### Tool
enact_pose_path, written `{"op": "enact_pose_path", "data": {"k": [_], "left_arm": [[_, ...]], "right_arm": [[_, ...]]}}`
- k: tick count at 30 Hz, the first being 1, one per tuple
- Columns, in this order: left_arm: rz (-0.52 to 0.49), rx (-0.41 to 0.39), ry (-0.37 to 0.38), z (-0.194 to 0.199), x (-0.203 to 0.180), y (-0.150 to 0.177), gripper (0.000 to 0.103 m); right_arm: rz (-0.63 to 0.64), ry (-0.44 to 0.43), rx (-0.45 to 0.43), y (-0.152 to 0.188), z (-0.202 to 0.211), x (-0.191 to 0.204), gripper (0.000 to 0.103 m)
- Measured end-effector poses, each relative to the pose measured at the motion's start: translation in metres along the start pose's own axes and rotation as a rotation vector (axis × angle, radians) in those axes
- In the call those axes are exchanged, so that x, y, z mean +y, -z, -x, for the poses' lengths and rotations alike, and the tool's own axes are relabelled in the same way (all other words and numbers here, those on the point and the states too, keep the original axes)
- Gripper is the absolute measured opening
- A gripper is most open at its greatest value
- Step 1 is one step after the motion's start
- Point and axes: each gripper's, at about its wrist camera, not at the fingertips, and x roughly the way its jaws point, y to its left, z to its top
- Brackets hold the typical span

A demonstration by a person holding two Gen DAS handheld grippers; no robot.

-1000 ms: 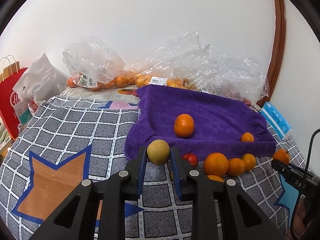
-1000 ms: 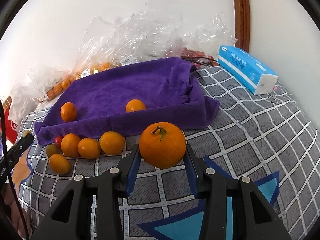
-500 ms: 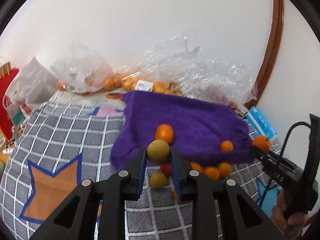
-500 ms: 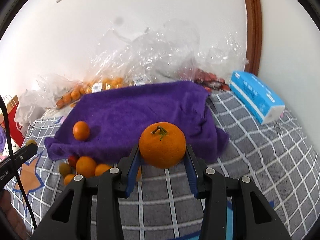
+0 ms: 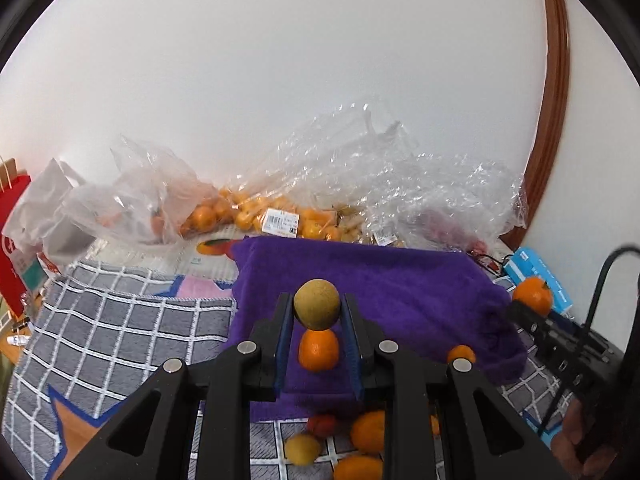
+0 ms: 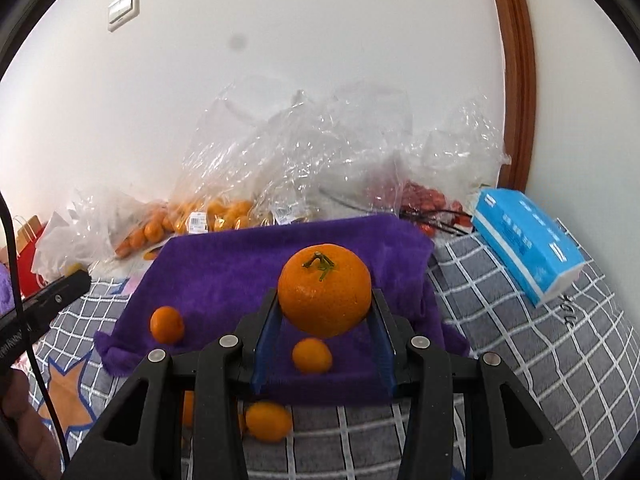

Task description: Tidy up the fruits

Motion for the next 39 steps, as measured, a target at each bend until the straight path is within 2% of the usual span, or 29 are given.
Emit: {"op": "enact_pose_path", "data": {"k": [5, 13, 18, 24, 39], "left_arm": [[0.038, 0.014, 0.005, -0.019, 0.01, 0.013, 0.023], [0.066, 0.038, -0.012, -0.036, 0.018, 0.024, 0.023], [0.081, 0.051, 0.01, -0.04, 0.018, 0.025, 0.023], [0.044, 0.064, 0.009, -0.045, 0.013, 0.029, 0.023], [0.096, 0.118, 0.015, -0.06, 0.024, 0.033, 0.023]], "right_arm": [[-0.021, -0.025, -0.001, -0.003, -0.019, 0.003, 0.043], [-0.011, 0.015, -0.012, 0.01, -0.034, -0.005, 0.043], [-0.032, 0.034, -0.004, 0.013, -0.038, -0.015, 0.043], [-0.044, 0.049, 0.019, 0.019, -0.048, -0.019, 0.043], [-0.071, 0.019, 0.103, 0.027, -0.07, -0.024, 0.043]]}}
